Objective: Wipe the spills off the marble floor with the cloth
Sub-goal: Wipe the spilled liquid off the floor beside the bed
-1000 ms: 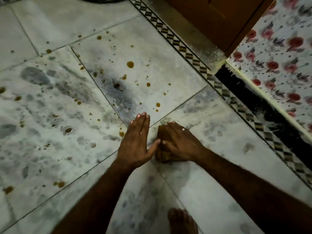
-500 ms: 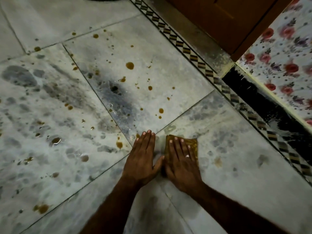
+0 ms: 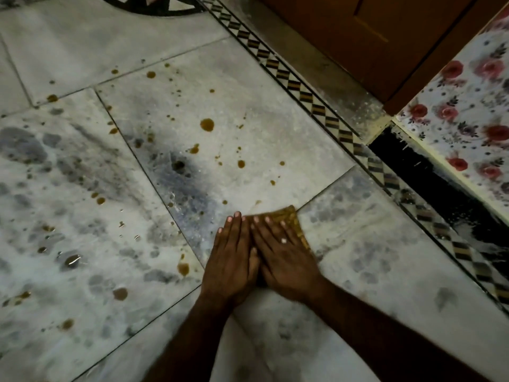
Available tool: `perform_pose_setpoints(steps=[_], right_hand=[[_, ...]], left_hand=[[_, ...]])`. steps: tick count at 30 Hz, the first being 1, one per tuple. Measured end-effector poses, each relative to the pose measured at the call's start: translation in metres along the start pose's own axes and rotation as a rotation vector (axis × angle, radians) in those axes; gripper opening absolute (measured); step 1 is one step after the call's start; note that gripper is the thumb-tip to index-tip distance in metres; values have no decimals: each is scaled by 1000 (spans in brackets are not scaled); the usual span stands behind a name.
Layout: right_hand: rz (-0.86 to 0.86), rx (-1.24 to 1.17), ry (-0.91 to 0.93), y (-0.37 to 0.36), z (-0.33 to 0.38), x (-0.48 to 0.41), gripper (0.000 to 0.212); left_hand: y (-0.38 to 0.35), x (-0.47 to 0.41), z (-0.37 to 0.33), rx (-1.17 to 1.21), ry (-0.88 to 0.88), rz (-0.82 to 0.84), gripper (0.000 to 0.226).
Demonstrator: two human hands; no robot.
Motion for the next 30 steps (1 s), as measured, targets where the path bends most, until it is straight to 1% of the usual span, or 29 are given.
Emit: perform_pose_setpoints(steps=[3, 5, 8, 10, 12, 14, 17, 18, 19, 20, 22, 24, 25, 27, 30], right_hand=[[-40, 18, -23, 8, -11, 25, 70], [-44, 47, -95, 11, -26, 28, 72], [-24, 63, -249, 11, -51, 6, 74], [-26, 50, -273, 9, -52, -25, 72], [-34, 28, -220, 3, -44, -51, 70], [-62, 20, -138, -1, -34, -59, 68], [-71, 3, 46, 4, -26, -29, 67], [-72, 6, 91, 8, -31, -14, 69], [-72, 22, 98, 11, -42, -4, 71], [-75, 47, 57, 14, -60, 3, 72], [-75, 104, -133, 15, -108, -2, 72], [-59, 129, -297, 13, -144, -29, 70], [-57, 125, -332, 11, -150, -48, 69], [-50, 88, -326, 4, -138, -85, 69], [-89, 74, -207, -3, -101, -101, 68]], left_hand=[[-10, 6, -7, -43, -15, 1, 60], [-11, 9, -11, -68, -9, 5, 61], [-8, 5, -8, -106, -1, 19, 62], [-5, -2, -2, -133, 12, 19, 62], [-3, -9, 1, -147, 25, 6, 61], [-5, -17, 1, -150, 18, -12, 60], [-11, -17, -6, -151, -23, -15, 62], [-13, -15, -9, -155, -35, 0, 63], [-16, -14, -10, -162, -38, 13, 64], [-19, -13, -9, -173, -29, 22, 66], [-25, -11, -8, -187, -2, 41, 70], [-28, -9, -10, -201, -1, 49, 72], [-29, -9, -12, -213, -8, 45, 72], [-32, -6, -15, -225, -13, 29, 69], [-35, 1, -25, -207, 6, 11, 68]])
Point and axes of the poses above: each hand's wrist, its own x-axis away from the middle knuckle, its own y-axis out of the back of the hand, z = x × y, the point moved 8 cm from there along -x, towards the middle knuckle, and after that the axes turned 9 degrees about -z, right-handed, at the moved point
